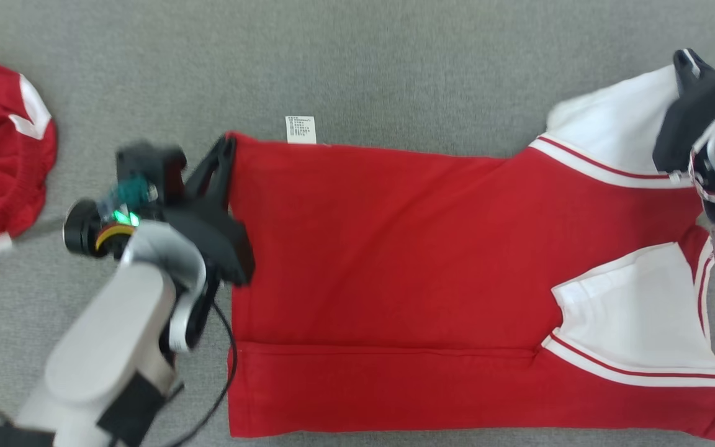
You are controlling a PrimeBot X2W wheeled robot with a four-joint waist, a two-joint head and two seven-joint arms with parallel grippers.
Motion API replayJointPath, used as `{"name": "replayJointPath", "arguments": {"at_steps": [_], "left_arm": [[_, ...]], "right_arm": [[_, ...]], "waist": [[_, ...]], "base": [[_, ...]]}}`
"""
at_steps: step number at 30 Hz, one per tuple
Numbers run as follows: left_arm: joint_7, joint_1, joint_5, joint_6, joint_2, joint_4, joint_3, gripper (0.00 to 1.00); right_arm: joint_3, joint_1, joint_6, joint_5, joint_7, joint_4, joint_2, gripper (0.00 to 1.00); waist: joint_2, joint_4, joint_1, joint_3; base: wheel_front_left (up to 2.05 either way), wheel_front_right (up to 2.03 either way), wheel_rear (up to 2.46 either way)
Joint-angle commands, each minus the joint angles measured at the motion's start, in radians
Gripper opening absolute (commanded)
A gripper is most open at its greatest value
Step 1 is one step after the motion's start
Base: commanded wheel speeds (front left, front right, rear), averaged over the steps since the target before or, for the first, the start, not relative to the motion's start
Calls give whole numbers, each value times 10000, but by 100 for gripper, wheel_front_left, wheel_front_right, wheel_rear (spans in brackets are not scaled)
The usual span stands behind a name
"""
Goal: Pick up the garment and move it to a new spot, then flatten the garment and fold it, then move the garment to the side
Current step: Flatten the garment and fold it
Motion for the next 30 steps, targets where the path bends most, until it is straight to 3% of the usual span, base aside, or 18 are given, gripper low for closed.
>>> {"name": "replayJointPath", "arguments": {"at_steps": [1,7,11,19,30], "left_arm": [[-457,457,240,114,73,-194,-58,0],[-1849,1705,502,660,47,-806,-1,0],[-2290,2216,573,748,-46,-979,-102,0],[-2522,3174,561,979,24,-1013,-319,0],[-2517,4378,241,1281,177,-930,-374,0]], "right_arm": [[-25,472,-21,147,-498,-328,-114,0],[-93,1769,-21,356,-2047,-1450,-278,0],[15,2390,-21,422,-2623,-1898,-429,0],[71,4092,-21,1285,-2507,-2997,-766,0],[-83,7031,-21,2574,-1241,-5553,-1080,0]], "waist": [[-1,57,-1,-334],[-1,12,-1,-764],[-1,20,-1,-947],[-1,-18,-1,-1322],[-1,-291,-1,-1631]], "base": [[0,0,0],[0,0,0],[0,0,0],[0,0,0],[0,0,0]]}}
